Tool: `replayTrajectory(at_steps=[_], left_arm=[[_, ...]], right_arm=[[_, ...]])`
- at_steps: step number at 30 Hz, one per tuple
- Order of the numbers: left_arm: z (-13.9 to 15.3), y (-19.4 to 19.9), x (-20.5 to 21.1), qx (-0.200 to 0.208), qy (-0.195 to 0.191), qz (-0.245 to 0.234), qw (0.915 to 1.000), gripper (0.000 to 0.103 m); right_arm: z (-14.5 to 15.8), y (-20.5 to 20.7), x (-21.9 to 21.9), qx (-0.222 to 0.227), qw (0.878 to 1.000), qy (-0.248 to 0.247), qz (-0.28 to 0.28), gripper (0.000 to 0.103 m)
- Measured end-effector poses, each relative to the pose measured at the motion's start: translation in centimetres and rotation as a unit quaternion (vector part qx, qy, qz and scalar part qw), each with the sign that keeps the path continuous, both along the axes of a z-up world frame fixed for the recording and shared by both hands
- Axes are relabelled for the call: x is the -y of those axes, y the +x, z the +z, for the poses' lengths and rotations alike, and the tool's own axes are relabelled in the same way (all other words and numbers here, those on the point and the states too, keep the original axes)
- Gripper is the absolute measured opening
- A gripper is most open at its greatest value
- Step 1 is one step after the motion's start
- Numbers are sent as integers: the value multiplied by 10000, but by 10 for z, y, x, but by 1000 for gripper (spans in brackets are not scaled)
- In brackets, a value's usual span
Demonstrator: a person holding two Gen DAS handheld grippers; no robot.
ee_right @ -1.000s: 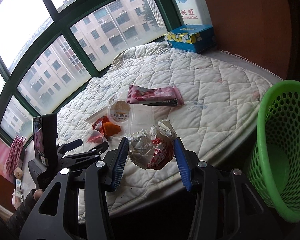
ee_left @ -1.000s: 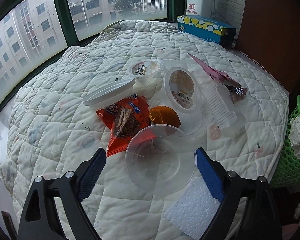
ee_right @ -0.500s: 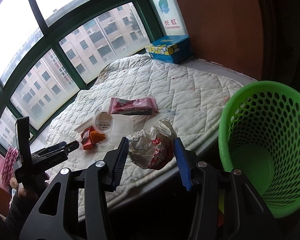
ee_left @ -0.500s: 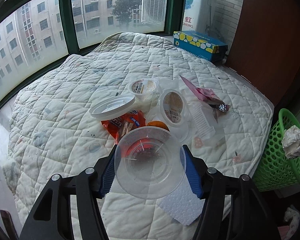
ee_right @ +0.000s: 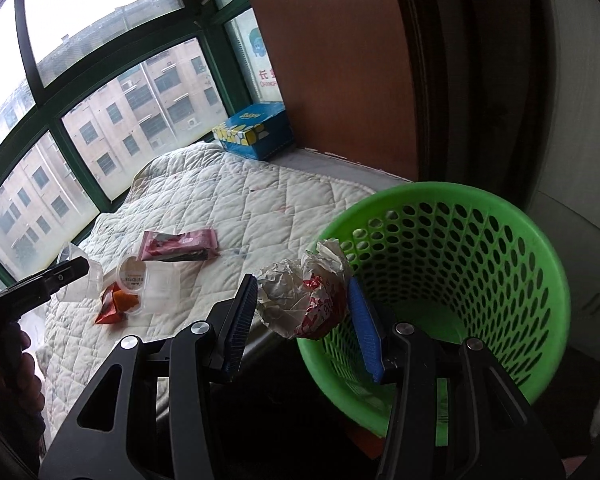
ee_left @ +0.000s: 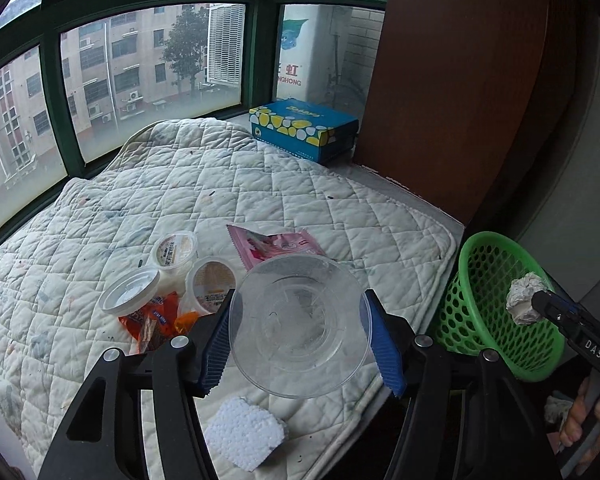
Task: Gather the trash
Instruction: 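Grasp the clear plastic cup with the left gripper while the right lifts the paper toward the basket, then release the paper into the green basket with the right gripper while the left drops the cup in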
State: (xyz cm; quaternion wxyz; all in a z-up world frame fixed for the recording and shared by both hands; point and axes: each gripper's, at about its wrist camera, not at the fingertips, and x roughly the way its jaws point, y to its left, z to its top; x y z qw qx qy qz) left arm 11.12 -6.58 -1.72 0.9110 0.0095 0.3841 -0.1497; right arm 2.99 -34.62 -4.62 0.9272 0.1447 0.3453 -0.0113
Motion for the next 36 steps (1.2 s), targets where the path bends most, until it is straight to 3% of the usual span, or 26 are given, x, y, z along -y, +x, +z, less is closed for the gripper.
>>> replayTrajectory(at_steps=[13,20,30,36], left_arm=[[22,8,111,67,-13,-1018,9948,59],[10,9,166,-125,33,-1420,9898,60],[-15,5,224,-407,212,-1846,9817,61],[-21,0,242,-412,259,-1994,9787,76]], right_arm=[[-9,-16,68,-14,9986,88,-512,61],[-10,-31,99,89,9974,215,-685,67],[-11,-47,130,217,9947,-52,-1007,75],[-16,-55,142,182,9936,84,-1114,76]])
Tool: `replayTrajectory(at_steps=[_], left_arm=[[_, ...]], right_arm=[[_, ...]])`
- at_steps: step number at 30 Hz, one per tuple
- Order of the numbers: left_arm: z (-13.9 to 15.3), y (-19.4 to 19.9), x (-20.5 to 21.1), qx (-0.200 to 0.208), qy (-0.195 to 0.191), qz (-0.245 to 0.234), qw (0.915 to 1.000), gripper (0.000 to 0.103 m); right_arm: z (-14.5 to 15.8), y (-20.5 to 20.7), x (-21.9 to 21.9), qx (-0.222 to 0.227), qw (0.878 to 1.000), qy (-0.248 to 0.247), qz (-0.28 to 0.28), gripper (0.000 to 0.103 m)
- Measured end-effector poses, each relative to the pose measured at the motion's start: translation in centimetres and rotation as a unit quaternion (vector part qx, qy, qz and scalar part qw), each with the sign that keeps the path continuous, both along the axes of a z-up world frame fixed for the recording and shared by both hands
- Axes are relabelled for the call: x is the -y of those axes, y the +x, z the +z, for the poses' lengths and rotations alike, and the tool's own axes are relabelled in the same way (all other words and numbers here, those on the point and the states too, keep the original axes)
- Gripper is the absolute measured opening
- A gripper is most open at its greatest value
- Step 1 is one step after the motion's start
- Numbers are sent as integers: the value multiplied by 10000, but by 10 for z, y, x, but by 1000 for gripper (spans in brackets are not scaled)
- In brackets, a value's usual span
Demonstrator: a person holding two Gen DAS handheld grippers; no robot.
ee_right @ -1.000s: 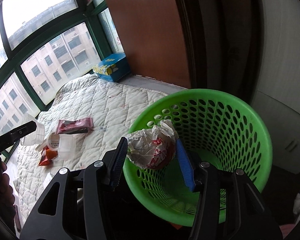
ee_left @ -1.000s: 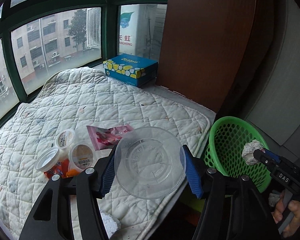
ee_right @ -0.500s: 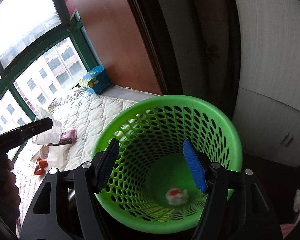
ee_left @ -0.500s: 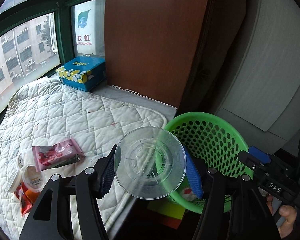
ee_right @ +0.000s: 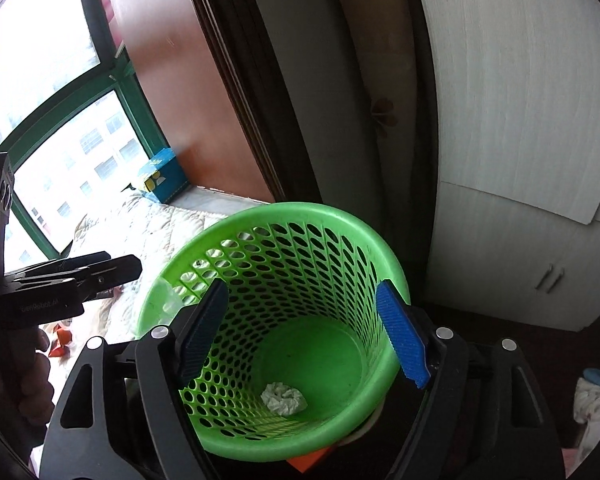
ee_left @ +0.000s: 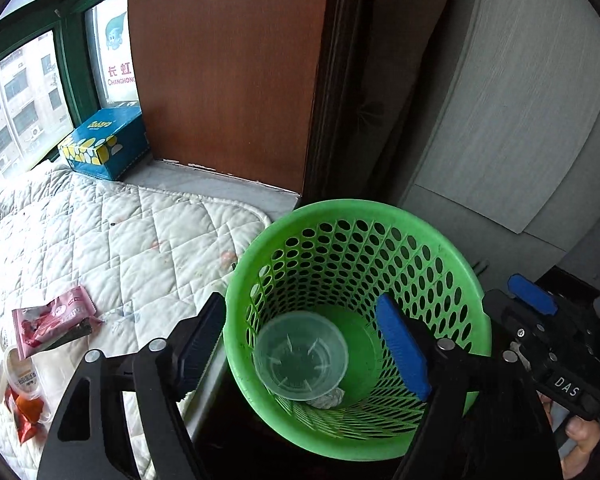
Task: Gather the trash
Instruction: 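Release the paper into the green basket with the right gripper while the left drops the cup in, then grasp the white foam block with the right gripper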
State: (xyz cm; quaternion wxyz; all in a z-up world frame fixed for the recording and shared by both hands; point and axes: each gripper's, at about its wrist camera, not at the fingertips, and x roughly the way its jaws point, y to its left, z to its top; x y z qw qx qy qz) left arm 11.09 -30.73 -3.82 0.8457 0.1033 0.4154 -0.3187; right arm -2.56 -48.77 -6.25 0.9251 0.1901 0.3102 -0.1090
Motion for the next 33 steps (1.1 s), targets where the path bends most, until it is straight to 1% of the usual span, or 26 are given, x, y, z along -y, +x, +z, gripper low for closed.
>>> replayTrajectory(at_steps=[1,2,3,7,10,13,15,19,21,26,30,33], left_arm=[[0,-1,1,-10,-24,-38,10000,77],[0,-1,2,-23,-42,-49,10000,81],[1,-1,1,-11,-50,-28,10000,82],[7,-4,-8,31,-136,104,9998,82],[13,-7,-27,141,-166,309,9993,82],[17,-6,-60,218,-140,617,9978,82],[19,-6,-86,270,-101,855,9959,82],[21,-4,-141,290,-3,1368,9902,82],[21,-3,-171,295,21,1629,9862,82],[16,-3,-240,275,62,2171,9758,82],[10,-4,-290,248,112,2520,9673,82],[5,-5,-322,199,66,2807,9596,82]], right_arm=[[0,0,0,-9,10000,10,-14,76],[0,0,2,-19,10000,26,-23,76],[1,-1,1,-16,10000,39,-21,76],[4,-4,-7,45,10000,-12,26,78],[5,-3,-20,95,9998,32,188,80],[4,3,-40,108,9987,63,502,80],[4,9,-58,116,9973,-2,720,81],[5,21,-96,103,9934,-38,1142,82],[6,26,-118,114,9901,2,1397,83],[8,40,-171,82,9813,-73,1920,84],[6,51,-211,15,9738,-60,2272,84],[1,60,-239,-82,9664,-44,2568,84]])
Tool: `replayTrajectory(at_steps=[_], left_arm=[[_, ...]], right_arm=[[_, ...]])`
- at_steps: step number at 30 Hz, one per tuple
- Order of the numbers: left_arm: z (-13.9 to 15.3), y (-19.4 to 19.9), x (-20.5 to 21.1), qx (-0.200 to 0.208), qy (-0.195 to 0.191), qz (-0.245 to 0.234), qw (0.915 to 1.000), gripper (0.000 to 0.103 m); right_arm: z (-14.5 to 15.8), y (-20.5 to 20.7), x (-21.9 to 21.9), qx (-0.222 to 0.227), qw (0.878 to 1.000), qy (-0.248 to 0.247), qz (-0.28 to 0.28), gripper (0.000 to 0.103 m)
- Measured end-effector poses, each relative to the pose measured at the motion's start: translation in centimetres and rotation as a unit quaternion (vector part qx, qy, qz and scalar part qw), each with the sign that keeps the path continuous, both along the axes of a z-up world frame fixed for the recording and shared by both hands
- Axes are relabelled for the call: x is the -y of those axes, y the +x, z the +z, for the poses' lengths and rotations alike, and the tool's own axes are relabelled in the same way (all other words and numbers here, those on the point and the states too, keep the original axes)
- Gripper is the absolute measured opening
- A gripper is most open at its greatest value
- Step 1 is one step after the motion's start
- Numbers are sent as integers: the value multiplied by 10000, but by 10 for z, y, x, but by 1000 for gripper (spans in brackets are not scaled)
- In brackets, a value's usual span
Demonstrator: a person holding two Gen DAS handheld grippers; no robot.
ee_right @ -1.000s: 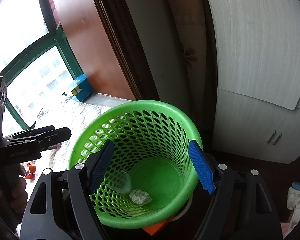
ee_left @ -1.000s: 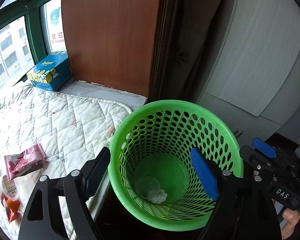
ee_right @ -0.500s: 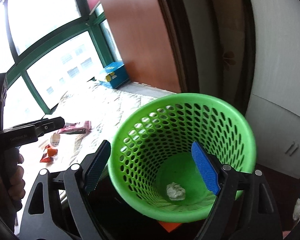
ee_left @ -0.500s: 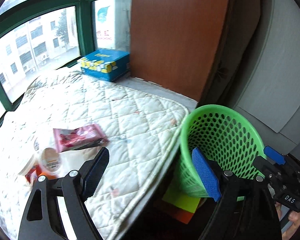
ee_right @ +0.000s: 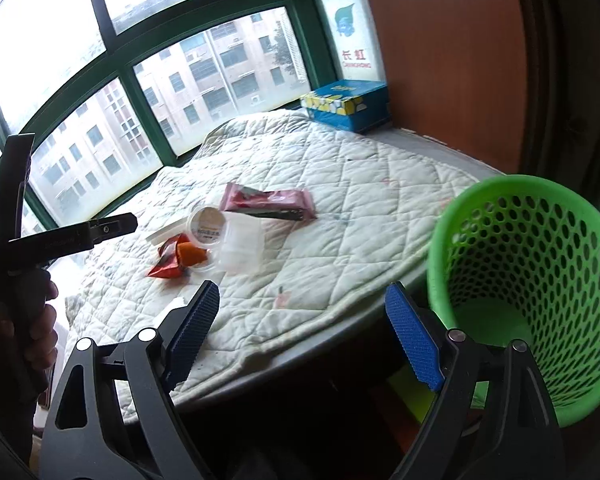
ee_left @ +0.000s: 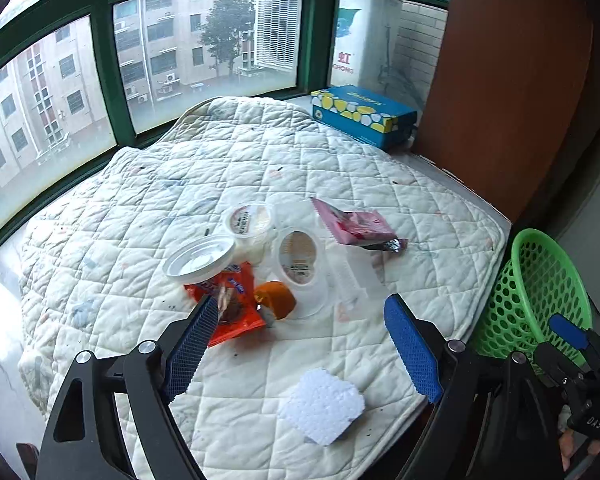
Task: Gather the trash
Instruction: 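Grasp the white foam block with the right gripper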
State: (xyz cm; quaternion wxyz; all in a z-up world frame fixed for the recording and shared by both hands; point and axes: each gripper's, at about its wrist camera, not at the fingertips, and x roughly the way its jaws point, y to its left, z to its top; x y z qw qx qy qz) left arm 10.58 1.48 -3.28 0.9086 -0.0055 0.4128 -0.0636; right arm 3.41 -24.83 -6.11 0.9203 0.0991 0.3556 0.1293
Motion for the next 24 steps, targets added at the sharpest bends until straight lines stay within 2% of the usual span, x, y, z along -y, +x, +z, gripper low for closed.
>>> replayTrajectory(at_steps=[11,24], left_arm=[[-9,-8,-64,-9,-175,717,9973,82],[-17,-8,-106,-69,-213,1105,9936,83]], right_arm=[[-21,14,-93,-184,9924,-237,1196,84],[-77,38,-166,-728,9750,-661,1994,84]])
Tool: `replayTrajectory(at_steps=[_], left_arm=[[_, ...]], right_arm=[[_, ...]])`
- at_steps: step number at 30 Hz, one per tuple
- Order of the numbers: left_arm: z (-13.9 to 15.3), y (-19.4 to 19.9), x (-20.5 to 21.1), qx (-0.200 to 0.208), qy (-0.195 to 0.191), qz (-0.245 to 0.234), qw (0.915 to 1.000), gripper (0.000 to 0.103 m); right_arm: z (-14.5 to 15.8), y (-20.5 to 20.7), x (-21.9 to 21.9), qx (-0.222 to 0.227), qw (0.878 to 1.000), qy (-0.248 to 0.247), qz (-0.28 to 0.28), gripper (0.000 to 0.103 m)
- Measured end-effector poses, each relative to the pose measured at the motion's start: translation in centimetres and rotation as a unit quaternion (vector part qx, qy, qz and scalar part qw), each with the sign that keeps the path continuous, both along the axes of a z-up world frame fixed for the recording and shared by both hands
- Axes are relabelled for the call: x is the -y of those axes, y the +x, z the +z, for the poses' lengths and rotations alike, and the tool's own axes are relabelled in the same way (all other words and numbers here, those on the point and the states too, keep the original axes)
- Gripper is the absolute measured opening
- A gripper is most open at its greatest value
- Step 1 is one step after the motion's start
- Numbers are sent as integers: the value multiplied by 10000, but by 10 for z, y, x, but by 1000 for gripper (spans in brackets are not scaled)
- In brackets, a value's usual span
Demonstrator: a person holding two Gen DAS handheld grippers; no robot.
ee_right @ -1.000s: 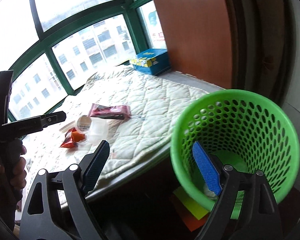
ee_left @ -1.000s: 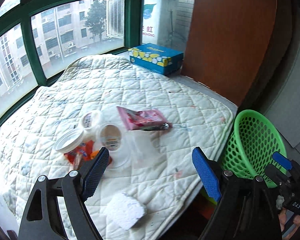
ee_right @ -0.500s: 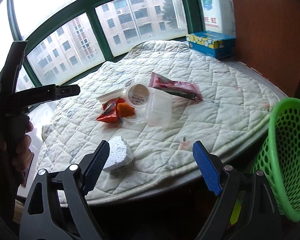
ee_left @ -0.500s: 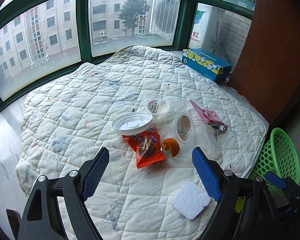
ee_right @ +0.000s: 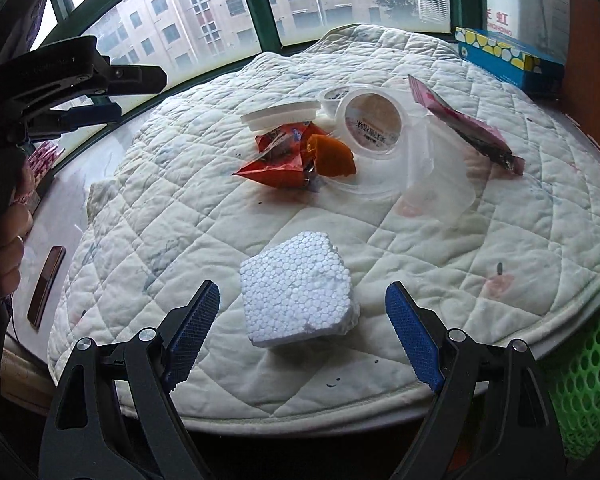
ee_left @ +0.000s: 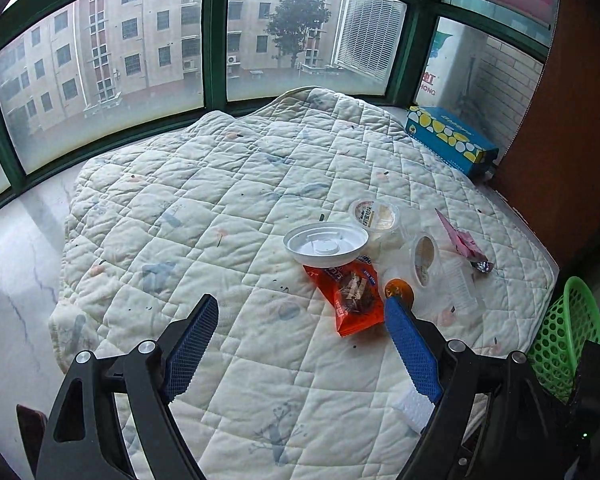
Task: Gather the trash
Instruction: 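Grasp the white foam block with the right gripper, then grasp the white plastic lid with the left gripper while the right holds the foam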
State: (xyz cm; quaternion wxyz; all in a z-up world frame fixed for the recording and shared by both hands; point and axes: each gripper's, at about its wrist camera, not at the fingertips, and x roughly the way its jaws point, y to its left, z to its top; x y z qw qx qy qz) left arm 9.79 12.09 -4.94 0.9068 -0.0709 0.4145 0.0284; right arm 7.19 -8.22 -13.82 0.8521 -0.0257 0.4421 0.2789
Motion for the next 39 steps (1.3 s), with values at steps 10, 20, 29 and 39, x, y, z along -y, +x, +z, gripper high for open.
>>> replayTrajectory(at_steps=[10,20,29,39], left_arm=[[-17,25,-3,-174,-20,-163,9997,92],[-48,87,18,-590,-164,-741,9954,96],[-75,136,26,-890,-98,-941,9915,96],[-94,162,13,-1183,-493,-964,9871,96]], right_arm=[[-23,8,-24,-17,9988,-464,167,70],[-5,7,-7,-11,9999,-145,-32,69],[18,14,7,78,9997,120,-205,69],[21,22,4,45,9996,193,-221,69]])
